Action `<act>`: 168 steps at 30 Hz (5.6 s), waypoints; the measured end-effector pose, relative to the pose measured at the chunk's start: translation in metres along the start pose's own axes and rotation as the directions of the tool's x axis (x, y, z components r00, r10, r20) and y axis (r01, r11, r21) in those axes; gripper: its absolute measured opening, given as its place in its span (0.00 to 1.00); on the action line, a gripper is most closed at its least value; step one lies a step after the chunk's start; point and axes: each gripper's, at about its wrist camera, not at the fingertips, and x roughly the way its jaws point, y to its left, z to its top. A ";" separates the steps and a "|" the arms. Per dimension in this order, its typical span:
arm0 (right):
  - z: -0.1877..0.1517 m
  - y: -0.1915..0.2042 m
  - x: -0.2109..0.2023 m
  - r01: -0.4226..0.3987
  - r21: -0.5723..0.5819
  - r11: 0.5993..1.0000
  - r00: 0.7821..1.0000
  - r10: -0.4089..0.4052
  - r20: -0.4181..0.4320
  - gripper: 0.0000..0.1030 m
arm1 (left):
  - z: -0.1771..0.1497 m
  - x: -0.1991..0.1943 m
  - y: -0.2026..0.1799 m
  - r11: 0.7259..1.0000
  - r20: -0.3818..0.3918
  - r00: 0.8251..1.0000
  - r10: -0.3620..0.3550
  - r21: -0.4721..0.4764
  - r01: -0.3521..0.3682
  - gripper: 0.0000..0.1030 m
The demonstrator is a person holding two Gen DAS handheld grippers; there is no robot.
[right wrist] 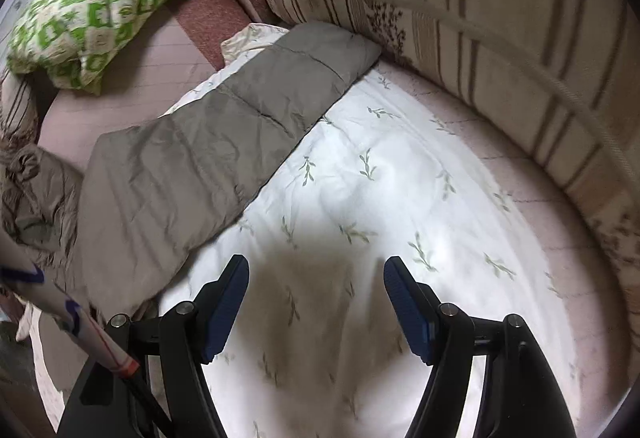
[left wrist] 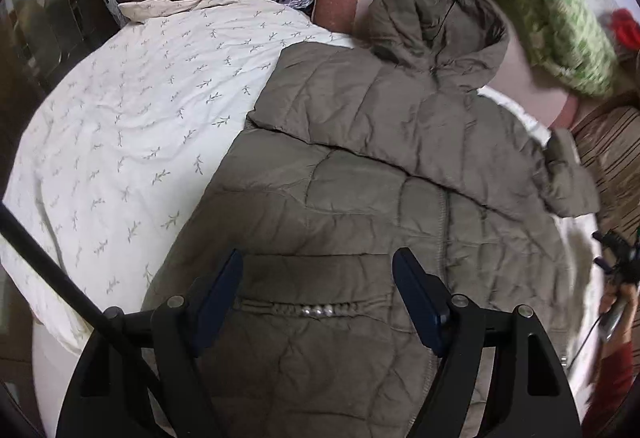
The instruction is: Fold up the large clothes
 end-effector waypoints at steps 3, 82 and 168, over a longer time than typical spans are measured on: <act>0.007 -0.001 0.013 -0.020 0.025 0.999 1.000 0.020 -0.010 0.72 | 0.001 0.011 -0.003 0.999 -0.003 1.000 0.030 0.015 -0.030 0.74; -0.233 0.291 -0.111 -0.345 -0.596 0.725 0.936 0.309 -0.167 0.64 | 0.023 0.008 0.103 0.980 0.099 0.979 -0.176 -0.077 0.184 0.74; -0.282 -0.093 -0.173 -0.527 -0.034 0.849 0.845 0.528 0.089 0.82 | -0.132 -0.123 -0.414 0.742 0.329 0.846 -0.420 0.661 0.112 0.55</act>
